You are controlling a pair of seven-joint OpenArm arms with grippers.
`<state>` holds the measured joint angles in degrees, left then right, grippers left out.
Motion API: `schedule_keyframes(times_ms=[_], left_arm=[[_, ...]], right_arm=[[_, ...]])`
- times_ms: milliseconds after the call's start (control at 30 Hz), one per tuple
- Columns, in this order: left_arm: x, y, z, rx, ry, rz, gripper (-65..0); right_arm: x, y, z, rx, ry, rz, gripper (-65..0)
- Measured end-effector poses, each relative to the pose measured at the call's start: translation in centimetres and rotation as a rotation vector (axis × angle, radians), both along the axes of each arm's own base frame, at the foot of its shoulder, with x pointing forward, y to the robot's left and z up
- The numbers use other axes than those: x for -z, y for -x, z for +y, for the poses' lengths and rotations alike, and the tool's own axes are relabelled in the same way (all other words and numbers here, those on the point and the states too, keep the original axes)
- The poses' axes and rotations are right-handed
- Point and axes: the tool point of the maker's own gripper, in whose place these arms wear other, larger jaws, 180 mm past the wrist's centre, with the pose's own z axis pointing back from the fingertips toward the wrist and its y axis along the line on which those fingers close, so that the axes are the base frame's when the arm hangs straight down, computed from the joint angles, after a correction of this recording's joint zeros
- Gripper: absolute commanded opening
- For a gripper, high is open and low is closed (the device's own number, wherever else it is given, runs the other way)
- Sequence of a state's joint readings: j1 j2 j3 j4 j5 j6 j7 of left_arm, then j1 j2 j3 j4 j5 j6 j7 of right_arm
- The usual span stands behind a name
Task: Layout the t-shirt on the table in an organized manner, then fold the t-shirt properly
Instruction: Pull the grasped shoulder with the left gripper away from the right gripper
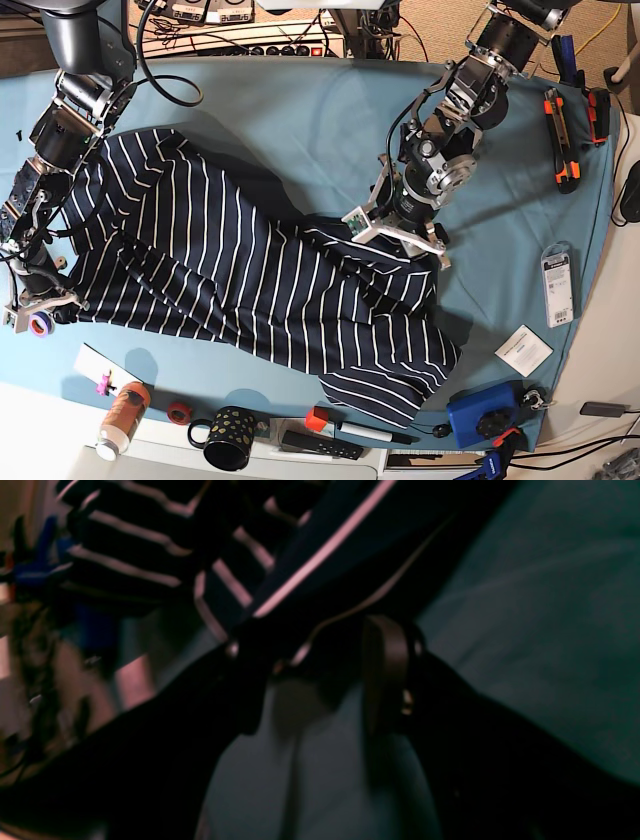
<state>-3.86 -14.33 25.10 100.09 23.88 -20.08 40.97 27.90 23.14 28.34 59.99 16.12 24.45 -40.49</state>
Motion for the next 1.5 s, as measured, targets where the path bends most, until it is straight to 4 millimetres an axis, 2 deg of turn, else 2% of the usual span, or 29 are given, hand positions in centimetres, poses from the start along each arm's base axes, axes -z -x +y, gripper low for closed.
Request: schedule_keyframes(times_ms=[133, 300, 367, 467, 600, 667, 767, 800, 867, 933, 1000, 1167, 1233, 1367, 1433, 1500], left_arm=[[0.3, 1.1, -1.8, 0.092, 0.052, 0.048, -34.3], [-0.1, 1.0, -2.6, 0.122, 0.091, 0.026, -34.3], [0.4, 0.8, -2.7, 0.127, 0.095, 0.034, -34.3], [0.9, -0.6, -1.6, 0.055, 0.096, 0.017, -34.3], [-0.5, -2.6, -1.2, 0.032, 0.093, -0.032, -35.4], [-0.6, -2.5, -1.7, 0.055, 0.097, -0.016, -42.3], [0.6, -1.0, -2.4, 0.032, 0.156, 0.096, -61.3], [1.3, -0.5, -2.2, 0.013, 0.155, 0.146, -65.0], [2.8, 0.7, -0.8, -0.073, 0.11, 0.256, -65.0], [3.2, 1.3, 1.3, -0.201, 0.057, 0.31, -65.0], [2.9, 1.7, 2.6, -0.279, 0.016, 0.334, -65.0], [1.5, 2.2, 2.8, -0.274, 0.031, 0.299, -65.0], [1.6, 3.5, 2.8, -0.27, 0.034, 0.31, -65.0], [2.2, 7.7, 3.1, -0.252, 0.027, 0.35, -65.0], [1.5, 8.9, 3.7, -0.255, 0.022, 0.321, -65.0], [0.6, 9.4, 4.7, -0.271, 0.043, 0.287, -65.0]], right_arm=[[0.0, 0.0, 0.0, -0.001, -0.003, -0.003, -65.0], [0.0, 0.0, 0.0, -0.001, -0.003, -0.002, -65.0], [0.0, 0.0, 0.1, -0.001, -0.004, -0.002, -65.0], [0.1, 0.0, 0.2, -0.005, -0.003, 0.007, -65.0], [0.4, -0.4, 1.1, -0.036, 0.014, 0.024, -65.0], [0.7, -0.7, 1.9, -0.063, 0.029, 0.038, -65.0], [0.8, -1.3, 3.0, -0.104, 0.072, 0.042, -65.0], [0.8, -1.5, 3.2, -0.117, 0.1, 0.045, -65.0], [0.7, -2.0, 3.6, -0.141, 0.164, 0.043, -65.0], [0.6, -2.3, 3.8, -0.152, 0.218, 0.042, -65.0], [0.4, -2.5, 3.3, -0.109, 0.236, 0.031, -65.0], [-0.4, -2.3, 1.6, -0.046, 0.262, 0.017, -65.0], [-1.0, -2.6, 0.8, -0.039, 0.267, 0.022, -65.0], [-3.0, -2.9, -2.5, 0.016, 0.272, 0.024, -65.0], [-3.8, -2.8, -4.2, 0.048, 0.271, 0.027, -65.0], [-4.2, -2.7, -4.9, 0.062, 0.245, 0.023, -65.0]])
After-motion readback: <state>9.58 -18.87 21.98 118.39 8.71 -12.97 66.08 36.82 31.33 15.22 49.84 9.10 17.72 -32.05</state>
